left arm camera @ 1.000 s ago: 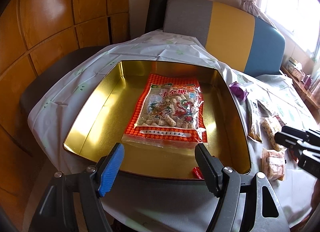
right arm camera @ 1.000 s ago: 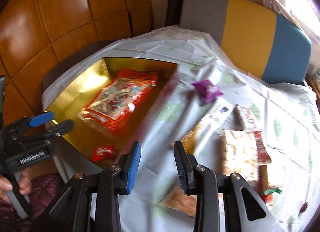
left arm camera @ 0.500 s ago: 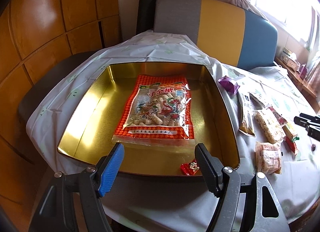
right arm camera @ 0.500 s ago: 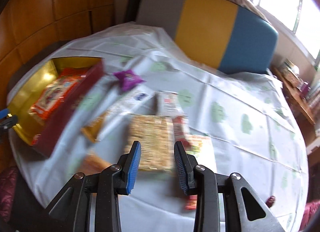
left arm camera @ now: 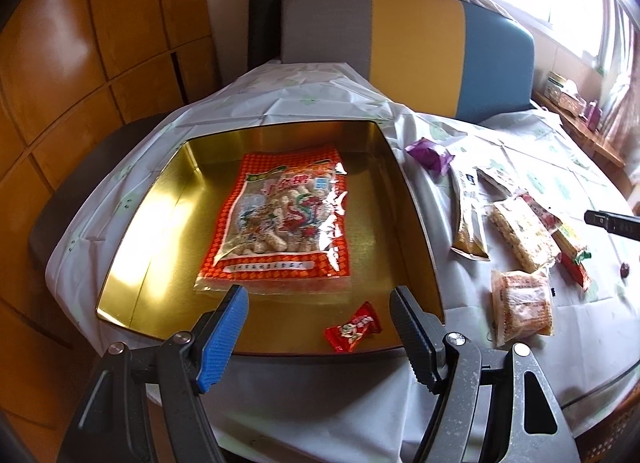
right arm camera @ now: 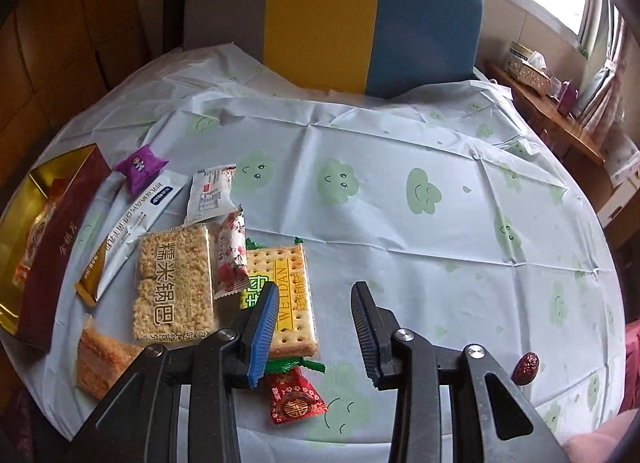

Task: Organize snacks
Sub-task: 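Withdraw the right tool from the tray back over the snacks, then grasp the purple snack packet with the left tool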

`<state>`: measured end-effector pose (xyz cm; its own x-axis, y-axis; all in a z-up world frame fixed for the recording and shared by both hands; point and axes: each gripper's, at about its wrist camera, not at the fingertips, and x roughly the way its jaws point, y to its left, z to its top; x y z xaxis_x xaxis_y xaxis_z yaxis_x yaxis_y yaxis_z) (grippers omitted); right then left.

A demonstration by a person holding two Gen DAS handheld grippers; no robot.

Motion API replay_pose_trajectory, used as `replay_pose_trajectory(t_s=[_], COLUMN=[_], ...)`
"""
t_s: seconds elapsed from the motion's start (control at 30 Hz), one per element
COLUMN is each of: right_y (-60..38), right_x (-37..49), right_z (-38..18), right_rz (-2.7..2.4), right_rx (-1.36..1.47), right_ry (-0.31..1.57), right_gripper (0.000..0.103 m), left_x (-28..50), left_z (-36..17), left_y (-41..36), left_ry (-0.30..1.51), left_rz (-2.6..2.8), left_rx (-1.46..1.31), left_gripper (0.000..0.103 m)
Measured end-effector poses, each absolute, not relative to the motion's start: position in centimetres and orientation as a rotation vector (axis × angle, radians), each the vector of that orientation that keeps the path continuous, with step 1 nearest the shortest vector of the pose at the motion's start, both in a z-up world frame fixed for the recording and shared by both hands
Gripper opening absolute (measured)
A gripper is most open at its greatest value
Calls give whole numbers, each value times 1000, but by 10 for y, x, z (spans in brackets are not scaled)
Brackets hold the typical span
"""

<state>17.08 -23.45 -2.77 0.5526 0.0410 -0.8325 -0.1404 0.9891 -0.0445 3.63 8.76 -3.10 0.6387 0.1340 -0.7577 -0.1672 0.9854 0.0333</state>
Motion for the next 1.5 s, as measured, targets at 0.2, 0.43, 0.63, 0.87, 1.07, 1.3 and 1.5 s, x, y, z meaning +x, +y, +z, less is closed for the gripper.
replay_pose_trajectory(t_s=[0.2,0.43,0.63,0.87,1.07,1.3,1.5], right_y=[-229,-230,-231,-232,-235,-234,-232], right_x=[171,171,169,167,165,165,163], right_z=[-27,-23,-16,-10,-5,-2,1], right_rz=[119,130,145,158,172,201,226], right_rx=[-94,-74,-51,-35,-10,14,25], right_ry=[982,969,949,931,917,916,912], right_gripper=[38,39,39,39,39,39,39], left_x=[49,87,131,201,262,304,323], left_z=[-22,-11,0,0,-26,-53,-68], left_y=[70,56,31,5,-5,-4,-3], left_ry=[865,917,948,1009,1112,1193,1209], left_rz=[90,11,-81,-126,-78,13,75], left_rx=[-7,-54,-65,-134,-248,-298,-289], left_gripper=[74,73,61,53,53,58,62])
